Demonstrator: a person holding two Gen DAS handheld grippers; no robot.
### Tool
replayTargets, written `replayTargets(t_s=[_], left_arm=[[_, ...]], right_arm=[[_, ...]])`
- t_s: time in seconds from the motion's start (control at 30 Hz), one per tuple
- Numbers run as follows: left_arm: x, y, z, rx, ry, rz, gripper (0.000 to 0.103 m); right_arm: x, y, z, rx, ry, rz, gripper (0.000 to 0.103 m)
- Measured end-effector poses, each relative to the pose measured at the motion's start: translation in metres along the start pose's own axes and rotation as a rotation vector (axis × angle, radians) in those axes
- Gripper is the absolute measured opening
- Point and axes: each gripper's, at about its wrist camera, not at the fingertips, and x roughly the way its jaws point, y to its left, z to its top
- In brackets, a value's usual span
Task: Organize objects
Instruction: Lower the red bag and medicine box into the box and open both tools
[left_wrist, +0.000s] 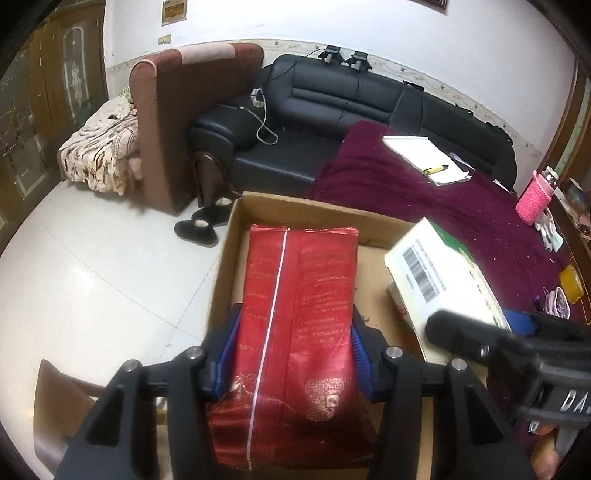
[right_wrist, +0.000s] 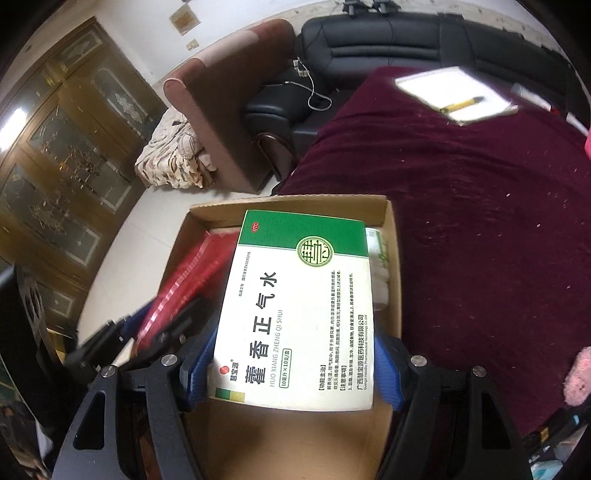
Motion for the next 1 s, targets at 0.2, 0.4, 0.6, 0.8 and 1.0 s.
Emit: replayTargets(t_s=[0.2, 0.4, 0.6, 0.8, 1.0], left_arm=[[0.003, 0.010, 0.000, -0.047, 0.018, -0.049, 0.053], [-0.015, 0.014, -0.004, -0.066, -0.016, -0.079, 0.062], [-0.037, 0.023, -0.006, -0.076, -0.057, -0.078, 0.065], [-0.052, 0.027, -0.009, -0.087, -0.082, -0.074, 0.065], [-0.056, 0.027, -0.011, -0.088, -0.083, -0.085, 0.066]], right_arm=[[0.007, 0.005, 0.002, -0.019, 0.005, -0.025, 0.078], [0.006, 0.008, 0.001, -0.031, 0.009, -0.010, 0.081], [0.002, 0.021, -0.004, -0.079, 0.023, -0.014, 0.082], [-0.009, 0.026, -0.007, -0.113, -0.001, -0.023, 0.086], [-0.027, 0.008, -0.017, -0.064, -0.022, 0.027, 0.086]])
